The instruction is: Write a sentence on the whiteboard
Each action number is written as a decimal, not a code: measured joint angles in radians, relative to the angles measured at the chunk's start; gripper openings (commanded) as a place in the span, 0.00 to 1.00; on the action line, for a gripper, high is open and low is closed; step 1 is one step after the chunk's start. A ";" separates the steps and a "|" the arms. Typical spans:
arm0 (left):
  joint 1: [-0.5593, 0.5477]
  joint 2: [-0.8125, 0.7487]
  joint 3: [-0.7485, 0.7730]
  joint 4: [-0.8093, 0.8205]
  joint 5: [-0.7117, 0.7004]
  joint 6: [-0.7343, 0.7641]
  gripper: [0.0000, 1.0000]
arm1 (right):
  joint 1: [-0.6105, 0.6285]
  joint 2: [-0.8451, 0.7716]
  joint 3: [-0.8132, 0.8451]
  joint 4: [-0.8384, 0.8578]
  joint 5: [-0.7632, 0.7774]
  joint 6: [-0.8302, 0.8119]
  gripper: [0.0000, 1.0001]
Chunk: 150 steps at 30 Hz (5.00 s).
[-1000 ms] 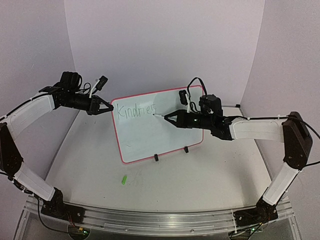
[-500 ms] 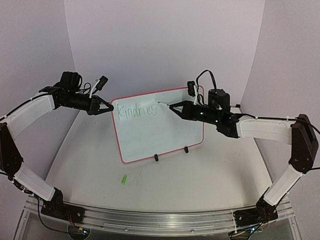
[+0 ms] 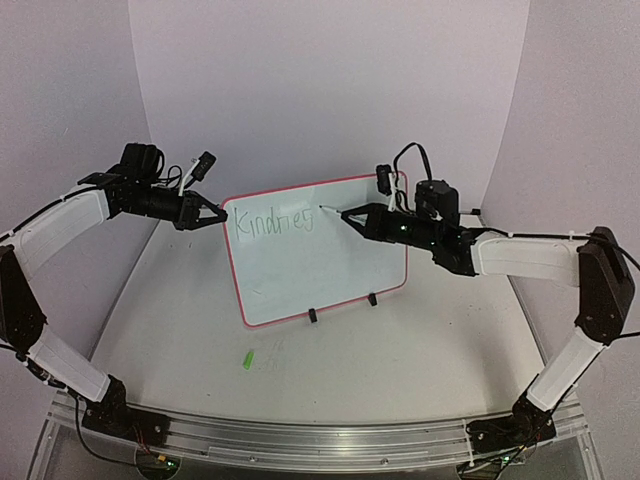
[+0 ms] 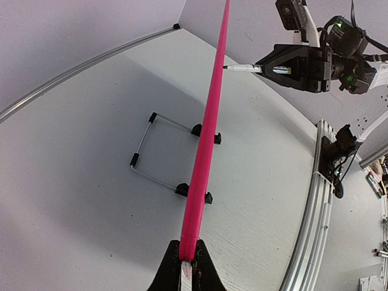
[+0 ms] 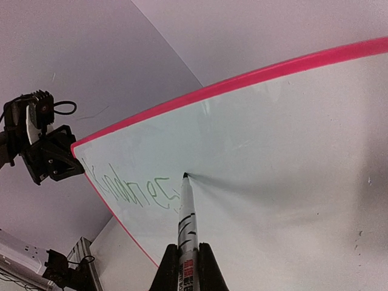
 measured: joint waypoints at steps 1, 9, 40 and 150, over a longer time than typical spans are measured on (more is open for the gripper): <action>0.000 0.000 0.000 0.000 0.000 0.000 0.00 | 0.000 0.004 0.001 0.000 -0.002 0.000 0.00; 0.000 0.000 0.000 0.000 -0.001 -0.001 0.00 | 0.001 0.023 0.005 0.002 -0.030 0.000 0.00; 0.000 0.000 0.000 0.000 0.000 -0.001 0.00 | 0.003 -0.011 -0.025 -0.033 0.035 -0.008 0.00; -0.013 0.000 0.000 0.000 -0.010 0.002 0.00 | -0.146 -0.070 -0.024 -0.138 -0.103 -0.068 0.00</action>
